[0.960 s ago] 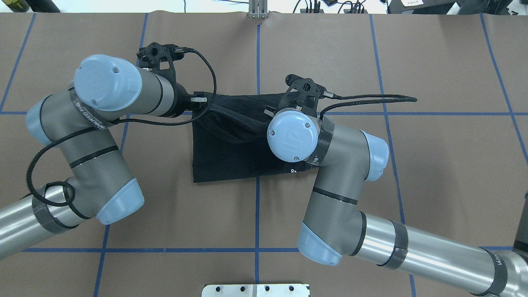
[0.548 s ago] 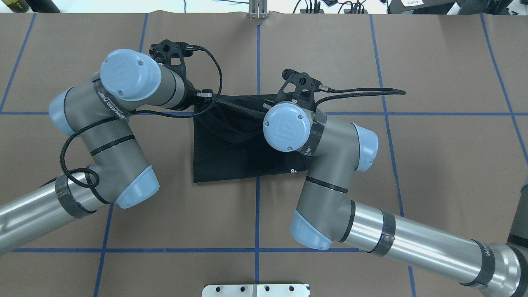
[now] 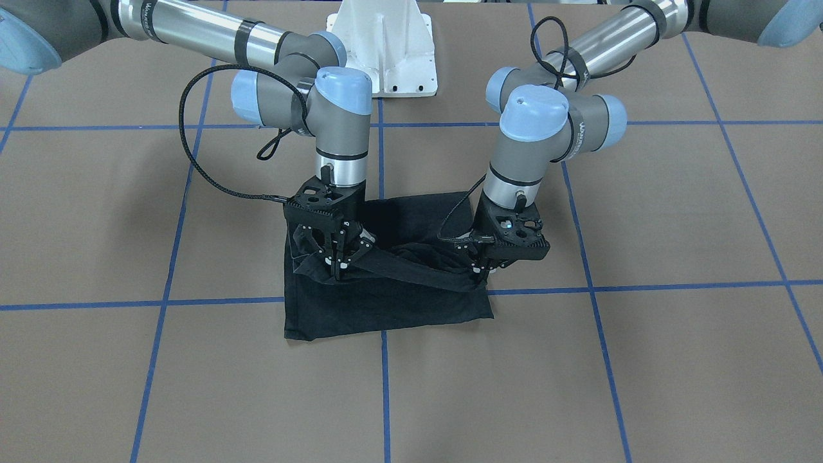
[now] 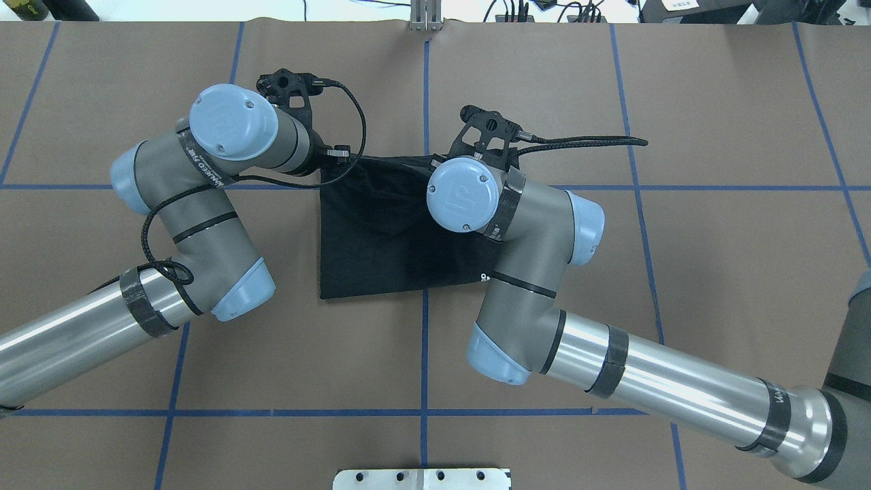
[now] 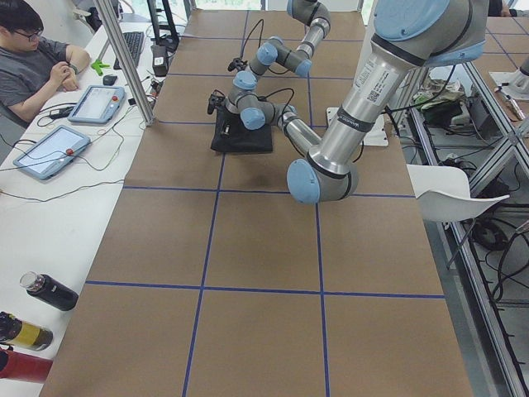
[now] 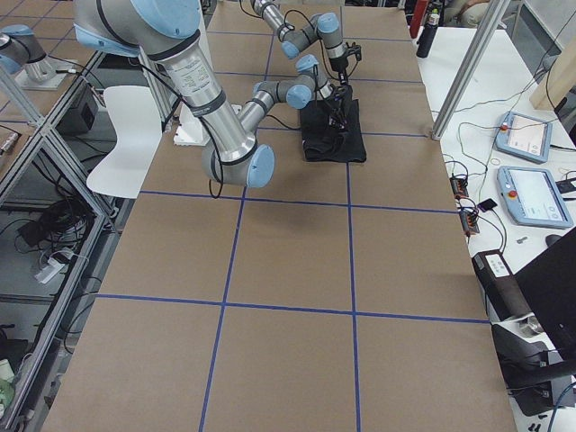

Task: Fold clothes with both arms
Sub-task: 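Raise the left gripper off the fold while the right gripper lowers onto it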

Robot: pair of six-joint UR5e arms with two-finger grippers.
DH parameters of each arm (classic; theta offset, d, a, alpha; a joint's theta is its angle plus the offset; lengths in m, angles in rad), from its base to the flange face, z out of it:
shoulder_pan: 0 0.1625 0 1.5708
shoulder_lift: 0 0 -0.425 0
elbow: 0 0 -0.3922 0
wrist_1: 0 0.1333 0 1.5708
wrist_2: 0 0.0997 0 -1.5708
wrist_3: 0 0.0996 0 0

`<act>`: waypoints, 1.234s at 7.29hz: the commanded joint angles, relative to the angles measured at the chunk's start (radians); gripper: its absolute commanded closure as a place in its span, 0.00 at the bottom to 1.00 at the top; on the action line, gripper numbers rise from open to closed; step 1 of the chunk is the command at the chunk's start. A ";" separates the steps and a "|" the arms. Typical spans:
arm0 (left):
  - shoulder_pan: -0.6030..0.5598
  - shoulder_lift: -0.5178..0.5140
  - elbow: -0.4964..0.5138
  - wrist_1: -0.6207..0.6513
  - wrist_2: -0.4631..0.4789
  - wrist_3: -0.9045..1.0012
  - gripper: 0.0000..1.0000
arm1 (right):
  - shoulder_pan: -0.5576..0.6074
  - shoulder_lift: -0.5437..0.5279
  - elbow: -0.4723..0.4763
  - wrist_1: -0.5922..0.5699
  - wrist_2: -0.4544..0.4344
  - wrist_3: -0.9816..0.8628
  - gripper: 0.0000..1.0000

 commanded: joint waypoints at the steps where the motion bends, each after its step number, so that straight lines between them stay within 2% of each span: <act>1: 0.001 -0.005 0.028 -0.019 0.000 0.005 1.00 | 0.002 0.025 -0.051 0.020 0.000 -0.006 1.00; 4: 0.001 -0.011 0.050 -0.034 0.000 0.003 1.00 | 0.003 0.030 -0.065 0.021 -0.001 -0.006 1.00; 5: 0.001 -0.014 0.050 -0.034 0.000 0.005 0.30 | 0.008 0.030 -0.077 0.030 -0.001 -0.009 0.56; 6: -0.002 -0.014 0.045 -0.057 0.000 0.006 0.00 | 0.024 0.042 -0.088 0.040 0.005 -0.063 0.01; 7: -0.025 -0.013 0.039 -0.085 -0.014 0.020 0.00 | 0.075 0.059 -0.085 0.040 0.114 -0.099 0.00; 8: -0.051 -0.004 0.012 -0.083 -0.045 0.123 0.00 | 0.116 0.074 -0.071 0.035 0.229 -0.149 0.00; 9: -0.088 0.041 -0.034 -0.085 -0.096 0.191 0.00 | 0.118 0.071 -0.033 0.029 0.242 -0.165 0.00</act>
